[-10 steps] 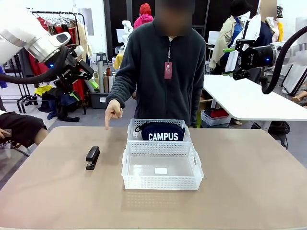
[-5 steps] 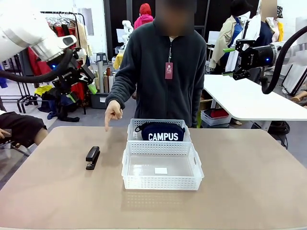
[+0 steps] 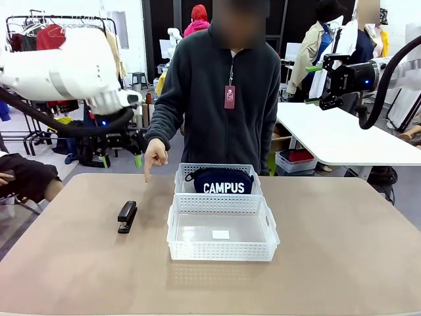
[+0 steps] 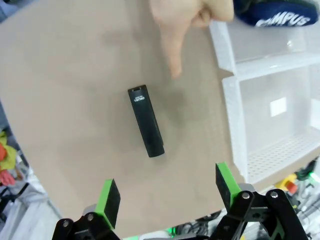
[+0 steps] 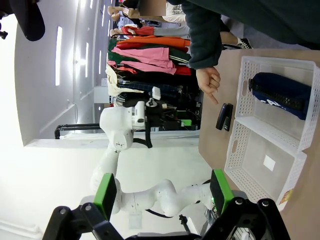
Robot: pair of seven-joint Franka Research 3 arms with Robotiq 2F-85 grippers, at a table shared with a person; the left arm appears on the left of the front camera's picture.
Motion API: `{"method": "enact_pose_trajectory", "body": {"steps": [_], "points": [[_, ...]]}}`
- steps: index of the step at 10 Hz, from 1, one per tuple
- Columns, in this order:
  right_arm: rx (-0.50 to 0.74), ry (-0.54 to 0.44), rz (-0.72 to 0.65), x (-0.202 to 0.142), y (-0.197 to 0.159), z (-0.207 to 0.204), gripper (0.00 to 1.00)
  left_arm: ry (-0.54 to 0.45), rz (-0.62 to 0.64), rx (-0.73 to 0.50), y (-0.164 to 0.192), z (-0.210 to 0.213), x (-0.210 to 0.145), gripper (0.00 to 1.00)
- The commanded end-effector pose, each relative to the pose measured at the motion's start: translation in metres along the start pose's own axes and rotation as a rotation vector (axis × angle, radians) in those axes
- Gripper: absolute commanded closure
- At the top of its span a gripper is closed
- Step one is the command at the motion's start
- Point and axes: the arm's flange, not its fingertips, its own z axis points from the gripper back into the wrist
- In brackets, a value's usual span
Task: Distribute items into two baskets.
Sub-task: Pick up the Stapler that the person points to.
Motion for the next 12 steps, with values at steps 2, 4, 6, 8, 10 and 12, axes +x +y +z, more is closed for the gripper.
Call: {"method": "enact_pose_trajectory", "body": {"steps": [2,4,6,8,10,12], "points": [[0.001,0.002,0.001,-0.001,0.004,0.0,0.0,0.002,-0.034,0.098,-0.018,-0.037,-0.007,0.0],[0.001,0.002,0.001,-0.001,0.004,0.0,0.0,0.019,-0.052,0.111,-0.016,-0.062,-0.008,0.0],[0.001,0.002,0.001,-0.001,0.004,0.0,0.0,0.041,-0.038,0.137,-0.022,-0.079,-0.01,0.0],[0.001,0.002,0.001,-0.001,0.004,0.0,0.0,0.057,-0.064,0.094,-0.019,-0.075,-0.008,0.0],[0.001,0.002,0.001,-0.001,0.004,0.0,0.0,0.057,-0.064,0.094,-0.019,-0.075,-0.008,0.0],[0.001,0.002,0.001,-0.001,0.004,0.0,0.0,0.063,-0.031,0.15,-0.012,-0.084,0.005,0.0]]}}
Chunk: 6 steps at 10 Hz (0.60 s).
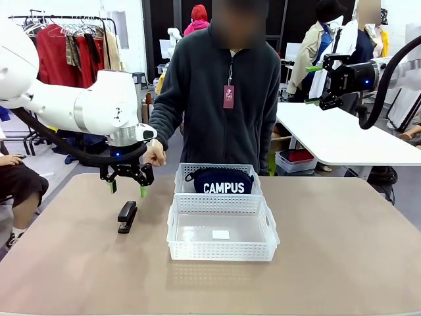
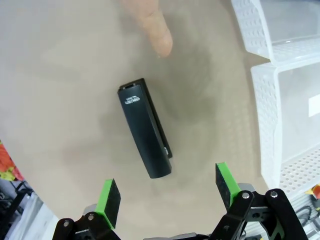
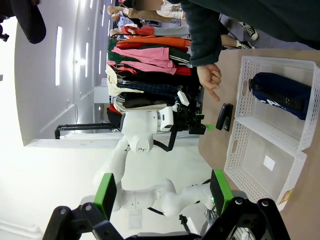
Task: Distribute items into two baskets.
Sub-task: Pick up the Stapler that the person points to.
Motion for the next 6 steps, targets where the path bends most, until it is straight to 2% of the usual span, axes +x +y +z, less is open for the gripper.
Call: {"method": "enact_pose_trajectory", "body": {"steps": [1,3,6], "points": [[0.001,0.002,0.001,-0.001,0.004,0.0,0.0,0.019,0.045,0.054,0.01,-0.014,0.018,0.0],[0.001,0.002,0.001,-0.001,0.004,0.0,0.0,0.03,0.099,0.074,0.014,-0.036,0.028,0.0],[0.001,0.002,0.001,-0.001,0.004,0.0,0.0,0.078,0.114,0.066,0.014,-0.061,0.036,0.0]]}}
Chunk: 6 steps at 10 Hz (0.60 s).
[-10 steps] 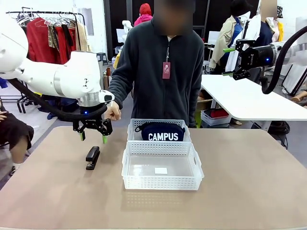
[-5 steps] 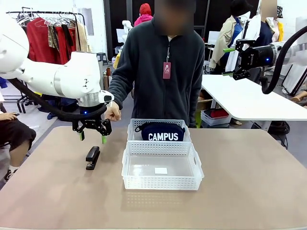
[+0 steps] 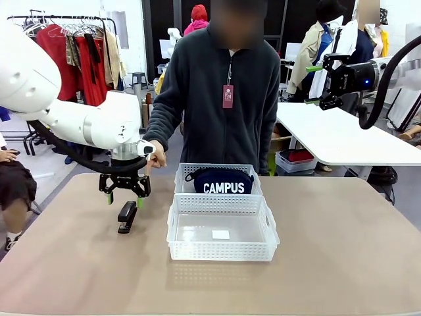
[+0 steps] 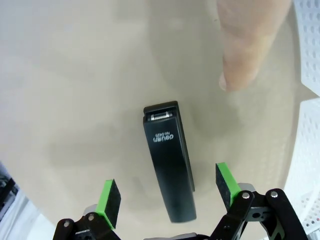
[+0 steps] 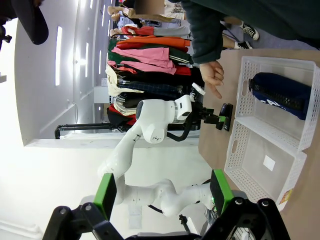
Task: Distribute items into two baskets.
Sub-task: Pick up the Stapler that the person points to.
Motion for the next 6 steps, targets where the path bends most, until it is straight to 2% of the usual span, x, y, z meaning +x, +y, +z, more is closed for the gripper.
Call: {"method": "enact_pose_trajectory", "body": {"steps": [1,6], "points": [[0.001,0.002,0.001,-0.0007,0.0035,0.0002,0.0,0.016,0.028,0.017,-0.0048,-0.0034,0.0058,0.0],[0.001,0.002,0.001,-0.0007,0.0035,0.0002,0.0,0.07,0.098,0.025,-0.0002,-0.0082,0.0056,0.0]]}}
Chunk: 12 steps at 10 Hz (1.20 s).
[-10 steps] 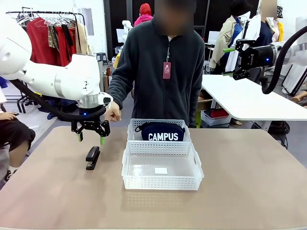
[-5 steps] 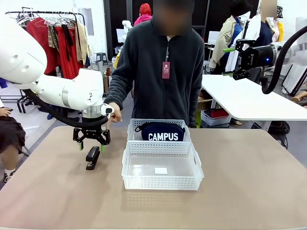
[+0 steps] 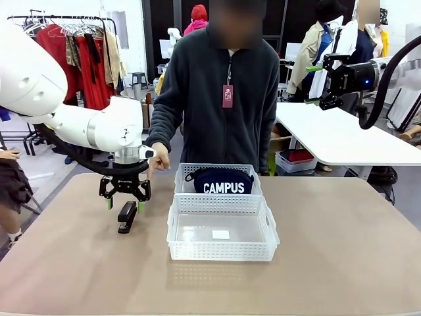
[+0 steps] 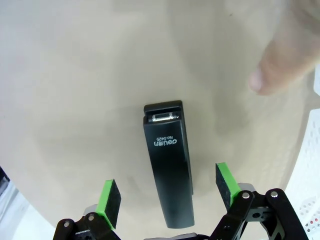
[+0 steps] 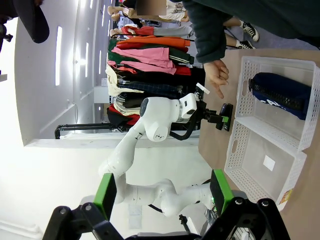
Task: Distribute items into two baskets.
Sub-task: Pick up the Stapler that the person points to.
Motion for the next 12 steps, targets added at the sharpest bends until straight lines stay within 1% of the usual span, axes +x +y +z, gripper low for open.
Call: {"method": "enact_pose_trajectory", "body": {"steps": [1,6,8,11,12], "points": [[0.001,0.002,0.001,-0.0007,0.0035,0.0002,0.0,0.027,0.046,0.02,0.0012,0.0017,0.0037,0.0],[0.001,0.002,0.001,-0.0007,0.0035,0.0002,0.0,0.043,0.069,0.028,0.0052,0.0009,0.0066,0.0],[0.001,0.002,0.001,-0.0007,0.0035,0.0002,0.0,0.043,0.073,0.046,0.0055,0.0012,0.0057,0.38],[0.001,0.002,0.001,-0.0007,0.0035,0.0002,0.0,0.06,0.07,0.035,0.0042,-0.0001,0.0072,0.98],[0.001,0.002,0.001,-0.0007,0.0035,0.0002,0.0,0.065,0.071,0.03,0.0043,0.0011,0.007,1.0]]}}
